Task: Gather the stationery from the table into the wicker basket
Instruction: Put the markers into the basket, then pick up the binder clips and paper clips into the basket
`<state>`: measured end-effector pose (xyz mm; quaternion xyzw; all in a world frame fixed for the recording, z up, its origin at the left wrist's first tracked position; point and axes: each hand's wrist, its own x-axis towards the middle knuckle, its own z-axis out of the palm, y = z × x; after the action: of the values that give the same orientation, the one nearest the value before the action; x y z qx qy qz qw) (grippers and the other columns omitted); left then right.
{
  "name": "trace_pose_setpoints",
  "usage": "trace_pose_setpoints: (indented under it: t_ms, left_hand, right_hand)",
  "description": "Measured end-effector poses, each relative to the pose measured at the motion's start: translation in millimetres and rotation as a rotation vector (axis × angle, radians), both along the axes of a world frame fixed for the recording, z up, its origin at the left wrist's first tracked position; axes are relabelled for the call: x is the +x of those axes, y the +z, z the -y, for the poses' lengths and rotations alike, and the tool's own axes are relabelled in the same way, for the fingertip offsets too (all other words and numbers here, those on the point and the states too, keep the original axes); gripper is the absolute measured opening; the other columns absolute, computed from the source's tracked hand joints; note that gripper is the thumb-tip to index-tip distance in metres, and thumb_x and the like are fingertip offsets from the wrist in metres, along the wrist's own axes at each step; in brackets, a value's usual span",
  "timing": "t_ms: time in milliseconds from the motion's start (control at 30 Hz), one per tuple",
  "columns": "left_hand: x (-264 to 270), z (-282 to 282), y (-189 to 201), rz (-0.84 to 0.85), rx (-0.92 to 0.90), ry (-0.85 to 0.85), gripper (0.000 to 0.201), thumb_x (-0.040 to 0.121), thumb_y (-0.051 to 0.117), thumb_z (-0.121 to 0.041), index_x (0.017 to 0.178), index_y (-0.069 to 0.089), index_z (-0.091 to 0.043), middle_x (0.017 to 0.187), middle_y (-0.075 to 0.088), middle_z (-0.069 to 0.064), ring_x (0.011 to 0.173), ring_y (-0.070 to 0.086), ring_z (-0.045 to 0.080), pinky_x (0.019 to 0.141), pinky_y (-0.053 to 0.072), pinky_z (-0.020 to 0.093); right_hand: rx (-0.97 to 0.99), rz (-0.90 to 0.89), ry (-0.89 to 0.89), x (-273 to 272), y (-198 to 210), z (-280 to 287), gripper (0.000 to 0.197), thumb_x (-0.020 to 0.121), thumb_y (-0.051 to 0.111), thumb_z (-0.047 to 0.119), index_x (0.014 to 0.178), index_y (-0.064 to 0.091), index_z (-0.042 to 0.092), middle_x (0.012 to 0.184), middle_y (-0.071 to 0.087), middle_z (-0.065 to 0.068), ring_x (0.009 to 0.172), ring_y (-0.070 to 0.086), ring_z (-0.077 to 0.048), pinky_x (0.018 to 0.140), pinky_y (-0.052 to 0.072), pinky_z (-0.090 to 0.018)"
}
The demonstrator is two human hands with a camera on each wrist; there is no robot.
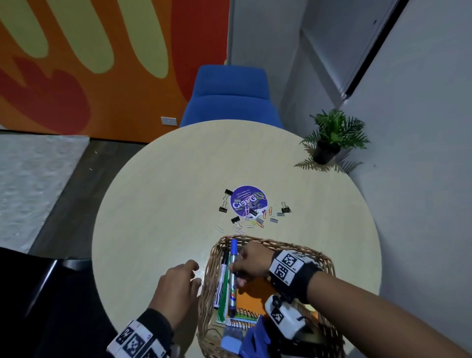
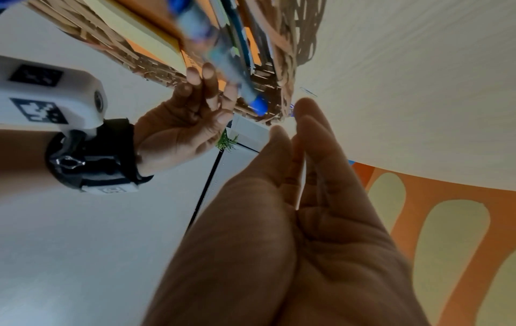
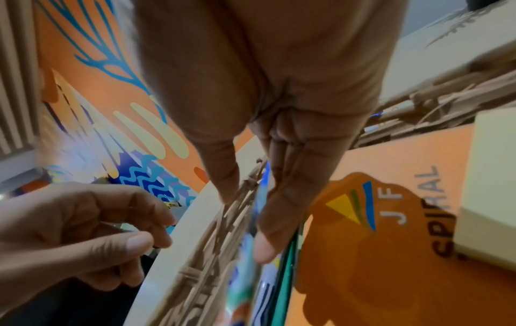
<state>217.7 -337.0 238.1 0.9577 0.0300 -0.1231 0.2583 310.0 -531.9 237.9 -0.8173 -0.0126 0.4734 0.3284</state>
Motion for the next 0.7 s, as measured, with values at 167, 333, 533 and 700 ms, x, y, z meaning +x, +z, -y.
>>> trace_pose_setpoints:
  t_ms: [167,333,533,700]
  left_hand:
    - [-0.4,-8.4,-2.6,-0.005,0.015,0.001,0.027,0.09,0.057,-0.031,0.116,0.058,-0.023,0.108,0.069,-0.004,0.094,0.065,0.014,0.08,0.046,0.027]
    - [-3.8,-17.3,-5.1,-0.011,0.052,0.003,0.027,0.088,0.058,-0.04,0.113,0.059,-0.029,0.107,0.069,-0.01,0.09,0.066,0.013,0.074,0.05,0.029]
    - [1.6,-16.1,-16.3,-0.076,0.045,-0.02,0.023,0.088,0.058,-0.04,0.108,0.062,-0.03,0.105,0.068,-0.01,0.082,0.063,0.008,0.069,0.045,0.027]
    - [61.9,-18.1,-33.4,-0.039,-0.012,-0.034,0.019,0.088,0.062,-0.031,0.103,0.066,-0.02,0.105,0.069,0.0,0.076,0.058,0.01,0.073,0.044,0.026]
  right_hand:
    - [-0.396,0.394,0.309,7.5,14.3,14.8,0.033,0.089,0.066,0.036,0.077,0.067,0.004,0.073,0.065,-0.009,0.065,0.062,-0.023,0.061,0.046,-0.03]
    - [-0.696,0.48,0.393,-5.6,29.9,79.1,0.024,0.089,0.06,0.031,0.105,0.064,0.013,0.103,0.067,-0.009,0.086,0.063,-0.03,0.067,0.044,-0.03]
    - [-0.731,0.472,0.283,-25.2,21.5,115.5,0.035,0.085,0.066,0.046,0.108,0.062,0.021,0.101,0.066,-0.003,0.082,0.059,-0.021,0.074,0.051,-0.03]
    - [-0.631,0.537,0.15,-16.4,16.1,120.5,0.028,0.086,0.061,0.049,0.102,0.059,0.026,0.099,0.068,-0.001,0.09,0.064,-0.022,0.067,0.043,-0.027]
